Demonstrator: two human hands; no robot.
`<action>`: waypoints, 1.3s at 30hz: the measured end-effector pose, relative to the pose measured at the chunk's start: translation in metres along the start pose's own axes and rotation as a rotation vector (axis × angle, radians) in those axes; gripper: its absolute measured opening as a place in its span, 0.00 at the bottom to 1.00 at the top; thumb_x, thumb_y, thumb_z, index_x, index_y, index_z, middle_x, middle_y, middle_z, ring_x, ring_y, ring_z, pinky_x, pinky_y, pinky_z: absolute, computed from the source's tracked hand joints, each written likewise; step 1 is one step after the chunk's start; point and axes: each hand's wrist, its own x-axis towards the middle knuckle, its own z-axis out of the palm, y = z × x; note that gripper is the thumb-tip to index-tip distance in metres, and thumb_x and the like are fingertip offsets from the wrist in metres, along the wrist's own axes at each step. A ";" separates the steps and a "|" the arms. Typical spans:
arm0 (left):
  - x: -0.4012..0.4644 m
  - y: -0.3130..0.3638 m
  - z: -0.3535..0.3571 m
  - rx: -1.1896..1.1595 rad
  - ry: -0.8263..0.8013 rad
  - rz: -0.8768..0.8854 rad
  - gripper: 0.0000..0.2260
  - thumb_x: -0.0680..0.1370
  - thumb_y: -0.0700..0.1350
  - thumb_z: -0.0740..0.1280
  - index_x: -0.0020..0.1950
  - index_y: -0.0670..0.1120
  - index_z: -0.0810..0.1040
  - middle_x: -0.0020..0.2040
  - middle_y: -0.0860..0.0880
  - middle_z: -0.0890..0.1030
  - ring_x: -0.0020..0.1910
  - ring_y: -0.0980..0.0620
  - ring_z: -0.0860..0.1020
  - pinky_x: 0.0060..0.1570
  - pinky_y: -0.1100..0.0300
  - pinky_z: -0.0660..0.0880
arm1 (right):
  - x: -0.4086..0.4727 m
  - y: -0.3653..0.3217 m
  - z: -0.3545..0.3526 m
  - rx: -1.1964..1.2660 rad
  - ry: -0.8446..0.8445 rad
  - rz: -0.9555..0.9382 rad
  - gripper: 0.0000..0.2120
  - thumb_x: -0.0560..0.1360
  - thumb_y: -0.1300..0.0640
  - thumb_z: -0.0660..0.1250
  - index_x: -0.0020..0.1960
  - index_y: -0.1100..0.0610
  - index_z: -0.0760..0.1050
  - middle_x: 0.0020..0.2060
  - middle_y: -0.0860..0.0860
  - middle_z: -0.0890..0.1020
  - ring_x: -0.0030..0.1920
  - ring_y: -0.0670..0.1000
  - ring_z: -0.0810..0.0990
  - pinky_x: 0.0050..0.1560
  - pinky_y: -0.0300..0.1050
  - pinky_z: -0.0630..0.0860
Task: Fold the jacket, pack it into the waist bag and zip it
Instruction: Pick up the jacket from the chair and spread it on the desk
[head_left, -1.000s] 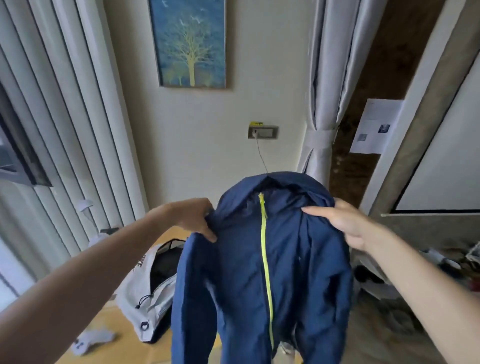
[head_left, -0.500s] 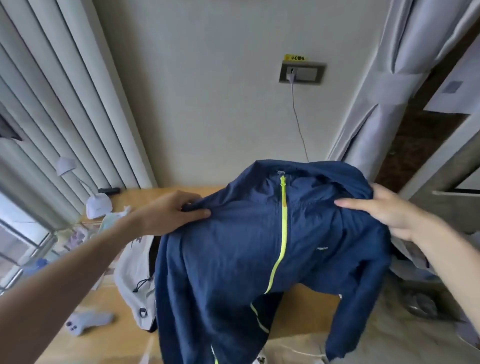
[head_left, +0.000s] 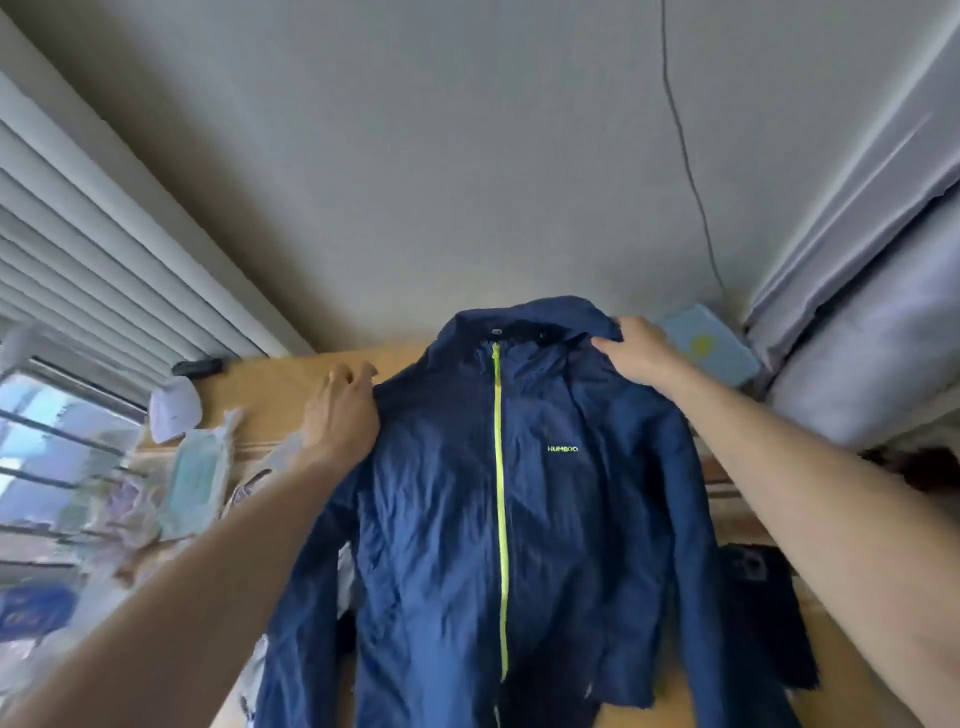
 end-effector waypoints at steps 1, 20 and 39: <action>0.000 0.003 0.011 0.021 0.034 -0.009 0.18 0.79 0.37 0.63 0.69 0.45 0.73 0.63 0.37 0.75 0.62 0.35 0.74 0.57 0.42 0.75 | 0.009 0.008 0.008 -0.017 0.033 0.000 0.13 0.79 0.52 0.65 0.57 0.59 0.79 0.53 0.60 0.84 0.54 0.62 0.81 0.50 0.50 0.75; -0.140 -0.016 0.094 0.060 -0.101 0.088 0.24 0.82 0.55 0.63 0.75 0.48 0.71 0.75 0.42 0.71 0.74 0.41 0.69 0.69 0.47 0.71 | -0.213 0.105 0.108 0.139 -0.029 0.129 0.25 0.78 0.52 0.69 0.73 0.52 0.68 0.65 0.51 0.77 0.60 0.49 0.78 0.58 0.45 0.75; -0.315 -0.063 0.173 -0.344 -0.468 -0.663 0.37 0.71 0.59 0.75 0.67 0.37 0.64 0.68 0.37 0.72 0.68 0.35 0.73 0.58 0.45 0.74 | -0.323 0.146 0.196 0.892 0.227 0.551 0.10 0.78 0.55 0.69 0.57 0.59 0.79 0.53 0.55 0.84 0.54 0.56 0.82 0.59 0.50 0.76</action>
